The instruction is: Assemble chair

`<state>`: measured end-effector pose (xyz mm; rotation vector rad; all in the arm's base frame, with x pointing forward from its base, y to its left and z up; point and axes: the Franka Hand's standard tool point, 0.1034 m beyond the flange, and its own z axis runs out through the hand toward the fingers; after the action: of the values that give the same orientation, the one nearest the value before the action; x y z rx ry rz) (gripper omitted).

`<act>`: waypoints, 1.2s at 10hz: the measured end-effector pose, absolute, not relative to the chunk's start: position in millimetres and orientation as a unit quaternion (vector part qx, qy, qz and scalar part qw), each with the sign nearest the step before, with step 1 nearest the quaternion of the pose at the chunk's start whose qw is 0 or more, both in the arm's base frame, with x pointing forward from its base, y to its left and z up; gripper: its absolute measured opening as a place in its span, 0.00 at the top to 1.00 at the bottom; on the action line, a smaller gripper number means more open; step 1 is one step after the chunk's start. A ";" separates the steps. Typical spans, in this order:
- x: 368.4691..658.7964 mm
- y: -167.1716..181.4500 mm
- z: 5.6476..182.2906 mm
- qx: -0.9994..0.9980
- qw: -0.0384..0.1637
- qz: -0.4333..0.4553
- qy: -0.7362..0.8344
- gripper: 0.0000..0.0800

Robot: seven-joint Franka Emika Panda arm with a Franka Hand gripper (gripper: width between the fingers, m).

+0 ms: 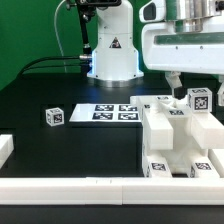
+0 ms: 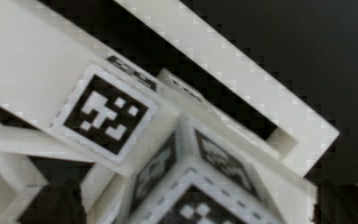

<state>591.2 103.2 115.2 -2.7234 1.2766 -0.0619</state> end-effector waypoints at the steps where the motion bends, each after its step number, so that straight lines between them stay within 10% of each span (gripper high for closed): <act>1: 591.4 102.6 115.2 -0.916 0.066 -0.023 0.396 0.19; 6: 588.7 105.3 111.1 -0.987 0.029 -0.037 0.155 0.19; 10: 588.5 105.5 110.6 -0.974 0.033 -0.034 0.222 0.67; 12: 588.4 105.8 110.4 -0.957 0.036 -0.032 0.287 0.67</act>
Offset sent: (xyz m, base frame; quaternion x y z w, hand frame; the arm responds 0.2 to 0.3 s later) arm -0.0048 0.0142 -0.0060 -0.0360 -0.0099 -0.3985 0.9164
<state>588.4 105.8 110.4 -2.9392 0.8822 -0.0979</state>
